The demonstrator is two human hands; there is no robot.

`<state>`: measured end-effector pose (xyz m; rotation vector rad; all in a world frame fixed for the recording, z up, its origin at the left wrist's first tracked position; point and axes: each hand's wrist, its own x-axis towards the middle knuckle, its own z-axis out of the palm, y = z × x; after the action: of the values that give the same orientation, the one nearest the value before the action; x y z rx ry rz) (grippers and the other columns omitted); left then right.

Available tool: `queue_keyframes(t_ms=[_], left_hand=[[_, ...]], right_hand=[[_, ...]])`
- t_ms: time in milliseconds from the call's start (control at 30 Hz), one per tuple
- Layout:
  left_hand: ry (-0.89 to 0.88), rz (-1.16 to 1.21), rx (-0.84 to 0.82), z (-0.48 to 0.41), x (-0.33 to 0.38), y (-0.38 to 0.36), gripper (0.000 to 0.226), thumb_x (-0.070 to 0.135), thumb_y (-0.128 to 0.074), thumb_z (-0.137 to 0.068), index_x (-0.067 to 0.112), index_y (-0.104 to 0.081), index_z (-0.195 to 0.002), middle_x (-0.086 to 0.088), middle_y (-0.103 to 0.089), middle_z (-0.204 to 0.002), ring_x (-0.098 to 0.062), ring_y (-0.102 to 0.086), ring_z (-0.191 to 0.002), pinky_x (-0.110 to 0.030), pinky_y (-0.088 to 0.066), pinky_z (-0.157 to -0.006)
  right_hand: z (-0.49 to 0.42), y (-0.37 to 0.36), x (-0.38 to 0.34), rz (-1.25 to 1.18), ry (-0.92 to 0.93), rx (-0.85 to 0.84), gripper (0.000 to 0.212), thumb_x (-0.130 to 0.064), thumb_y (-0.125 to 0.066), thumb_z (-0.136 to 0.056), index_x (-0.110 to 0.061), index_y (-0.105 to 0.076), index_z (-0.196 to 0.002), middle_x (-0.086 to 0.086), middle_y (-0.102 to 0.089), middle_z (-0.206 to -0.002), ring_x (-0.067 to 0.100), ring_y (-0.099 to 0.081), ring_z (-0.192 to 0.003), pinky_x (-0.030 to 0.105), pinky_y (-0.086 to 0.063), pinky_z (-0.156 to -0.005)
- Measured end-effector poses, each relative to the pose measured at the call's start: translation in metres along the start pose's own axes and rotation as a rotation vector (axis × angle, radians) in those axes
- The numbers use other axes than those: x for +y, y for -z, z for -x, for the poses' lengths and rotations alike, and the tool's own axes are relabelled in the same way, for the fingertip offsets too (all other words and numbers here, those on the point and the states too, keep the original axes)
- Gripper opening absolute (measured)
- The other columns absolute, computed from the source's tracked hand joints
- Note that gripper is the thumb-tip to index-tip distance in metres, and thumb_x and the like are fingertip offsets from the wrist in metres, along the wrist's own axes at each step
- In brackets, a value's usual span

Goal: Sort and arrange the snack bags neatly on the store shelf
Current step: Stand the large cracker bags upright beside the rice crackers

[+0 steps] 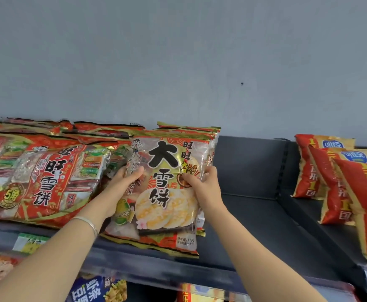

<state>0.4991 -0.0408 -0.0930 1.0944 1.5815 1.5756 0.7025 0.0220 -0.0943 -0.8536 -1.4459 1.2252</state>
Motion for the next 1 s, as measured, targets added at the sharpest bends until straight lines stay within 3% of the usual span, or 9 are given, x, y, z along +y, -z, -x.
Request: queue_keyframes(t_ms=[133,167,233,367,467,567,667,867,1000], left_hand=[[-0.055,0.037,-0.134,0.008,0.006,-0.027,0.076,0.053,-0.062,-0.079,0.026,-0.03,-0.143,-0.002,-0.048,-0.138,-0.013,-0.054,-0.104,-0.029,-0.045,-0.084],[-0.07,0.033,-0.166,0.012,0.005,-0.037,0.083,0.057,-0.064,-0.075,0.027,-0.028,-0.144,0.001,-0.048,-0.137,-0.011,-0.054,-0.105,-0.028,-0.044,-0.086],[-0.098,0.013,-0.21,0.017,0.001,-0.054,0.105,0.069,-0.066,-0.064,0.031,-0.017,-0.149,0.003,-0.036,-0.149,-0.019,-0.041,-0.129,-0.04,-0.036,-0.106],[-0.121,0.009,-0.198,0.023,-0.005,-0.072,0.101,0.067,-0.06,-0.07,0.028,-0.012,-0.151,0.0,-0.025,-0.156,-0.025,-0.028,-0.14,-0.047,-0.025,-0.112],[-0.151,0.024,-0.212,0.022,-0.007,-0.068,0.091,0.067,-0.054,-0.074,0.029,-0.018,-0.149,0.002,-0.03,-0.153,-0.024,-0.032,-0.138,-0.046,-0.026,-0.111],[-0.189,0.073,-0.208,0.01,-0.001,-0.061,0.076,0.067,-0.047,-0.079,0.028,-0.03,-0.143,0.004,-0.04,-0.144,-0.02,-0.038,-0.133,-0.041,-0.031,-0.108],[-0.235,0.065,-0.144,-0.005,0.009,-0.057,0.053,0.051,-0.041,-0.094,0.023,-0.037,-0.139,0.005,-0.046,-0.13,-0.015,-0.042,-0.122,-0.031,-0.033,-0.095],[-0.243,0.015,-0.022,-0.046,0.026,-0.051,0.053,0.048,-0.043,-0.096,0.024,-0.033,-0.142,-0.003,-0.039,-0.144,-0.023,-0.037,-0.131,-0.039,-0.032,-0.102],[-0.196,-0.002,0.01,-0.065,0.032,-0.052,0.06,0.049,-0.044,-0.095,0.026,-0.026,-0.147,-0.006,-0.027,-0.153,-0.027,-0.031,-0.137,-0.048,-0.03,-0.11]], right_hand=[[0.009,0.027,-0.008,-0.014,-0.038,0.121,0.048,-0.033,-0.077,-0.075,-0.022,-0.045,-0.108,0.009,-0.068,-0.107,0.027,-0.073,-0.086,0.049,-0.059,-0.079],[0.013,0.038,-0.011,-0.017,-0.051,0.151,0.041,-0.027,-0.073,-0.082,-0.019,-0.045,-0.109,0.011,-0.068,-0.104,0.027,-0.073,-0.083,0.047,-0.06,-0.077],[0.022,0.057,-0.015,-0.009,-0.069,0.191,0.031,-0.021,-0.067,-0.088,-0.015,-0.045,-0.11,0.012,-0.068,-0.098,0.024,-0.073,-0.076,0.041,-0.06,-0.069],[0.035,0.07,-0.022,0.025,-0.072,0.213,0.029,-0.02,-0.061,-0.093,-0.013,-0.043,-0.114,0.009,-0.066,-0.094,0.018,-0.071,-0.068,0.033,-0.058,-0.06],[0.037,0.064,-0.02,0.054,-0.046,0.26,0.038,-0.027,-0.062,-0.092,-0.02,-0.04,-0.122,0.008,-0.064,-0.108,0.02,-0.071,-0.083,0.039,-0.06,-0.073],[0.035,0.058,-0.025,0.469,0.136,0.484,0.057,-0.039,-0.065,-0.086,-0.028,-0.039,-0.134,0.002,-0.048,-0.138,0.019,-0.056,-0.117,0.046,-0.05,-0.097],[0.027,0.049,-0.043,0.902,0.377,0.598,0.05,-0.035,-0.06,-0.091,-0.02,-0.046,-0.136,0.004,-0.042,-0.144,0.025,-0.042,-0.13,0.045,-0.04,-0.104],[-0.009,0.026,-0.078,1.366,0.505,0.338,0.047,-0.05,-0.046,-0.094,-0.025,-0.051,-0.133,0.0,-0.043,-0.145,0.025,-0.035,-0.136,0.045,-0.028,-0.108],[-0.032,0.016,-0.09,1.493,0.498,0.169,0.051,-0.056,-0.041,-0.094,-0.026,-0.049,-0.134,0.001,-0.051,-0.141,0.025,-0.043,-0.134,0.056,-0.017,-0.114]])
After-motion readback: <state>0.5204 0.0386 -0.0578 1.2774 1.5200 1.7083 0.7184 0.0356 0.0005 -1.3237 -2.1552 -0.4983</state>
